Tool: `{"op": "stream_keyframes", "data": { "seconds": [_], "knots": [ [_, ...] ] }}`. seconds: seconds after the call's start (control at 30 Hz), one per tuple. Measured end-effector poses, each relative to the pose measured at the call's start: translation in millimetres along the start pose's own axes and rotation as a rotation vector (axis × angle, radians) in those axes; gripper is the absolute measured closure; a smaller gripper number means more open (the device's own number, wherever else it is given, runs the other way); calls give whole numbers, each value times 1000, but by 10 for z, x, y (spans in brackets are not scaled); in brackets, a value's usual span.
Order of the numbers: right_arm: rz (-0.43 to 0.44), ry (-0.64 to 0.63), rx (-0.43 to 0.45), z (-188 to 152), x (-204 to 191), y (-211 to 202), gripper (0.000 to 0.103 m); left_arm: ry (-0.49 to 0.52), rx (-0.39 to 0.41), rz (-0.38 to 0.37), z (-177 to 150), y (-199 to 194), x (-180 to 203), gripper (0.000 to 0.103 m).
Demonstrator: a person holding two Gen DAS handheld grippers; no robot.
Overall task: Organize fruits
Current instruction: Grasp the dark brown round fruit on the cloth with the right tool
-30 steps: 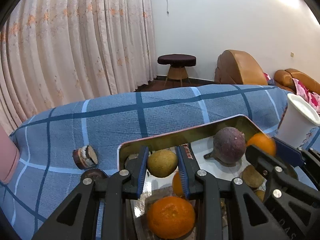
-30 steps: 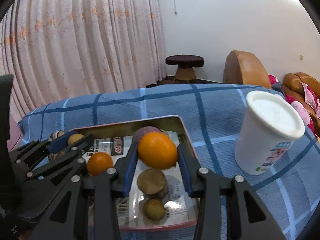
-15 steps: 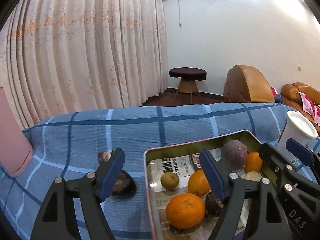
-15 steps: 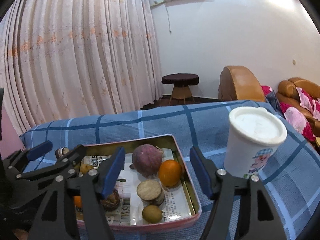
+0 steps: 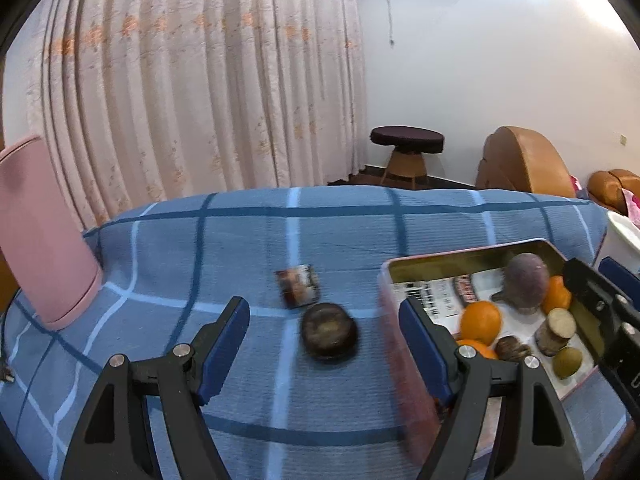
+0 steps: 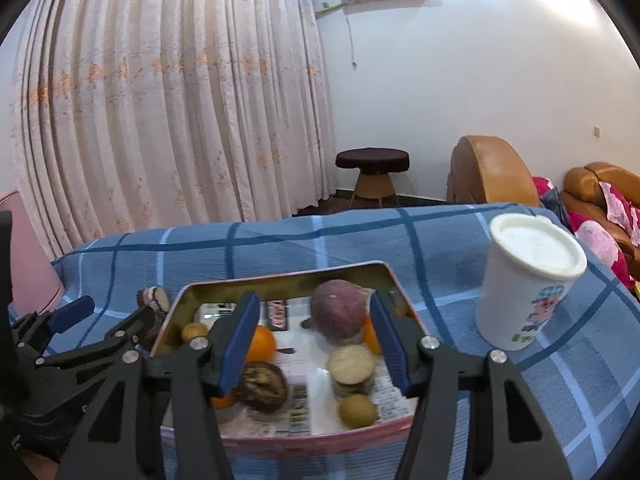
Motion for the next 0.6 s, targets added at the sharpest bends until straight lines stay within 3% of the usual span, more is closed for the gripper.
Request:
{"op": "stream_keyframes", "data": {
  "seconds": [0.17, 0.6],
  "knots": [
    [22, -41, -12, -41, -252, 19, 54, -27, -14, 50, -31, 43, -319, 25],
    [146, -161, -116, -86, -1208, 309, 54, -76, -62, 159, -82, 165, -1067, 24]
  ]
}}
Point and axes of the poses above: each gripper's, at about its wrist camera, not at the fingertips, and y roughly the way its jaws point, x to its right, z to its top, the point moved 2 cm from there along y, roughly the way its jaws point, and after that the axes turned 1 degree about x, right-handed, at the moved point
